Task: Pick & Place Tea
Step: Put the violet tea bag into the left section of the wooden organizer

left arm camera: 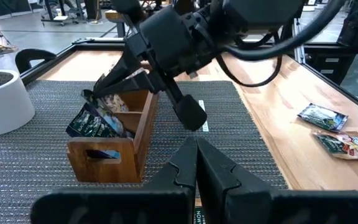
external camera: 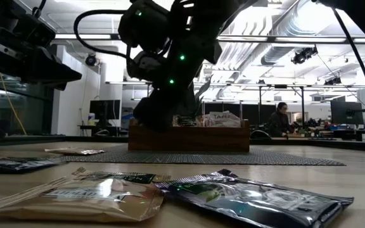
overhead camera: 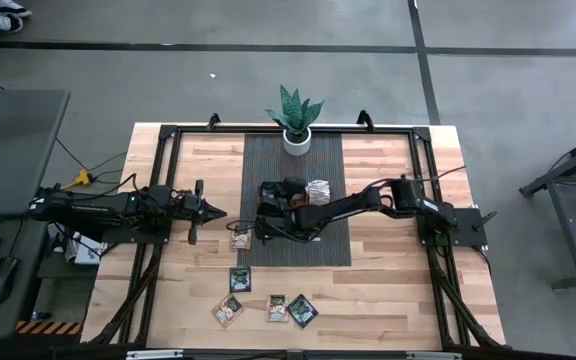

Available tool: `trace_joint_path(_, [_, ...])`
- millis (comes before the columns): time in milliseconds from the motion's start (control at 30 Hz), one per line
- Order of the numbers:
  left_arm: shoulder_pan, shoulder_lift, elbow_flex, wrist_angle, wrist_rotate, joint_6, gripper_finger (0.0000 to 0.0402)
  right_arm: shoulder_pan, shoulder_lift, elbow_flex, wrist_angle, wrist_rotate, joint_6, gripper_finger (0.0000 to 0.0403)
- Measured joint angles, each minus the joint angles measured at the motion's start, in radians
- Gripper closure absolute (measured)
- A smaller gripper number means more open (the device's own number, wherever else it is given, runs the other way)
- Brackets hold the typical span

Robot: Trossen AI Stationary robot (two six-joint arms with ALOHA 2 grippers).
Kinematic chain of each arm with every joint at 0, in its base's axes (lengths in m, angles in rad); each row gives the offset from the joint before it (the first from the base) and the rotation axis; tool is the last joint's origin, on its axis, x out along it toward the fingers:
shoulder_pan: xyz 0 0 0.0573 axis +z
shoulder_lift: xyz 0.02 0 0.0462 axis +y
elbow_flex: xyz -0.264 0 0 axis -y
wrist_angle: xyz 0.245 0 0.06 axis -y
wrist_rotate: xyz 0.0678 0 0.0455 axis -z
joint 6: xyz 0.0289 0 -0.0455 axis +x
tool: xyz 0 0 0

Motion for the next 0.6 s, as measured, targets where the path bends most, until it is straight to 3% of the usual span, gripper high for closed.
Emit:
trace_joint_path(333, [0.0,0.0,0.0,0.0,0.0,0.0,0.0401,-0.007,0.024,-0.002,0.02,-0.07,-0.028,0.0398])
trace_joint_path(600, [0.0,0.0,0.0,0.0,0.0,0.0,0.0401,-0.006,0.024,-0.002,0.023,-0.139,-0.056,0.0322])
